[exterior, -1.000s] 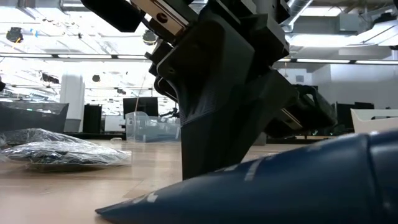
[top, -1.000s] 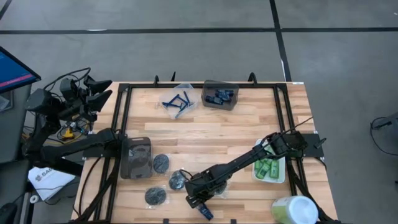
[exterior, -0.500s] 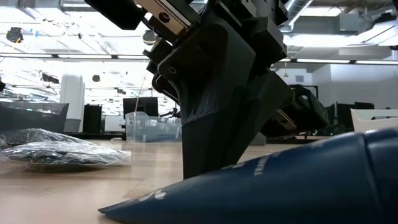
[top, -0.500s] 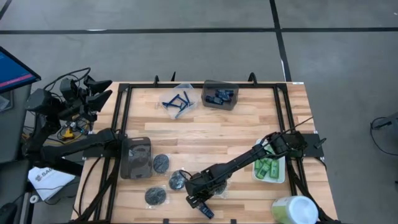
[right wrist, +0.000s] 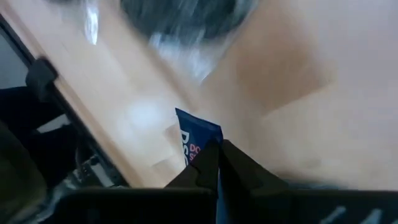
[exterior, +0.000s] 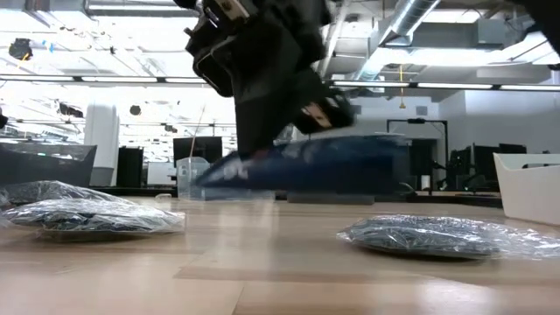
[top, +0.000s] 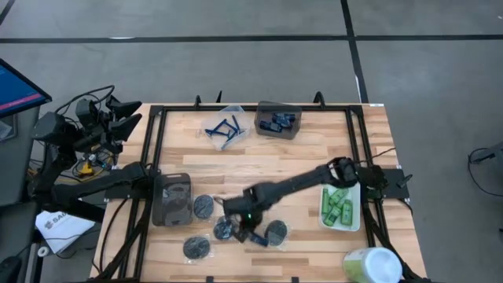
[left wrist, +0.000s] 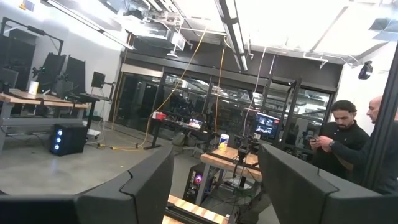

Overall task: Pick & Place Travel size toiletries
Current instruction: Put the blue shave cream into the top black bin

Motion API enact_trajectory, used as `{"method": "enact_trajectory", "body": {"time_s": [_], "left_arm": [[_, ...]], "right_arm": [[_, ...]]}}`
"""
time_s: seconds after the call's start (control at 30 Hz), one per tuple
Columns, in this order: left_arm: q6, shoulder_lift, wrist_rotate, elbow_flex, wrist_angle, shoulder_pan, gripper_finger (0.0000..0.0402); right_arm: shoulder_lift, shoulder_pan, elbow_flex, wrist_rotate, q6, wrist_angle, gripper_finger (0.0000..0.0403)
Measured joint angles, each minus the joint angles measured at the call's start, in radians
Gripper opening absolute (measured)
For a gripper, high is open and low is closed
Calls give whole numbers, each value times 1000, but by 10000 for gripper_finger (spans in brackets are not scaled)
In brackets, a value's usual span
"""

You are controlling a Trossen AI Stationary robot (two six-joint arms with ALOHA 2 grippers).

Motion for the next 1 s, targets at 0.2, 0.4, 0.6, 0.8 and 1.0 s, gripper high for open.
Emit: {"method": "enact_trajectory", "body": {"time_s": [0.2, 0.4, 0.6, 0.8, 1.0], "left_arm": [[0, 0, 0, 0, 0, 0, 231], [0, 0, 0, 0, 0, 0, 231], [0, 0, 0, 0, -1, 0, 231], [0, 0, 0, 0, -1, 0, 231], [0, 0, 0, 0, -2, 0, 231]], "right_arm": [[0, -132, 118, 53, -241, -197, 0], [-2, -286, 218, 123, -438, -348, 0], [-3, -466, 353, 203, -577, -462, 0], [-47, -638, 355, 295, -632, -485, 0], [-54, -761, 355, 378, -687, -497, 0]]}}
